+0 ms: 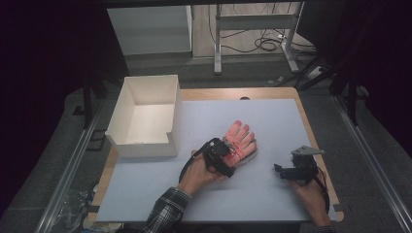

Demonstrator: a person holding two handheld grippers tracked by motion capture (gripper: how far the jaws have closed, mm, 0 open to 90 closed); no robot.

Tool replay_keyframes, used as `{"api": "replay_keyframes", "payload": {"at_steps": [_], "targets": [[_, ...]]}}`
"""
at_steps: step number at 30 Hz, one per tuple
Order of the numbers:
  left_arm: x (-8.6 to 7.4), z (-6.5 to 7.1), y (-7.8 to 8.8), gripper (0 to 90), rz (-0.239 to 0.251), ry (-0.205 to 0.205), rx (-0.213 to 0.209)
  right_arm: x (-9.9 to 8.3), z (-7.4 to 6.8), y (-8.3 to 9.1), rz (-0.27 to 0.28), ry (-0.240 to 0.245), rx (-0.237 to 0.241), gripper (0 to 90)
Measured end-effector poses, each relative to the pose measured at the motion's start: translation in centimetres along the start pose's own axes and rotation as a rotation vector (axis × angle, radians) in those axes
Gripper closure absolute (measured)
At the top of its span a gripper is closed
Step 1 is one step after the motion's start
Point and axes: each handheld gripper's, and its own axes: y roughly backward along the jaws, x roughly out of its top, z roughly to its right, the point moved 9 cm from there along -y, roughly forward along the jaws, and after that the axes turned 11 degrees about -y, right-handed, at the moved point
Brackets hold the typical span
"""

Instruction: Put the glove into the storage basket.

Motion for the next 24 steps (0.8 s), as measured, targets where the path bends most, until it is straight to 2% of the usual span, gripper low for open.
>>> {"api": "replay_keyframes", "payload": {"at_steps": [2, 4, 6, 9, 10, 12, 18, 24], "targets": [[0.0, 0.1, 0.0, 8.7, -0.006, -0.003, 0.007, 0.0, 0.0, 0.0, 0.0, 0.0, 0.0, 12.0], [-0.1, 0.2, 0.1, 15.3, -0.018, 0.002, -0.004, 0.0, 0.0, 0.0, 0.0, 0.0, 0.0, 12.0], [0.0, 0.4, 0.2, 17.2, -0.027, 0.007, -0.005, 0.0, 0.0, 0.0, 0.0, 0.0, 0.0, 12.0], [0.2, 0.7, 0.6, 29.9, -0.043, -0.006, 0.004, 0.0, 0.0, 0.0, 0.0, 0.0, -0.001, 12.0], [0.2, 0.7, 0.8, 37.0, -0.043, -0.01, 0.01, 0.0, 0.0, 0.0, 0.0, 0.001, -0.001, 12.0], [0.2, 0.7, 0.9, 41.4, -0.04, -0.009, 0.009, 0.0, 0.0, 0.0, 0.0, 0.0, -0.001, 12.0], [0.3, 0.5, 1.2, 47.7, -0.009, -0.003, -0.022, 0.0, 0.0, 0.0, 0.0, 0.001, -0.001, 12.0], [0.3, 0.4, 1.6, 48.9, 0.007, -0.003, -0.041, 0.0, 0.0, 0.0, 0.0, 0.001, -0.001, 12.0]]}}
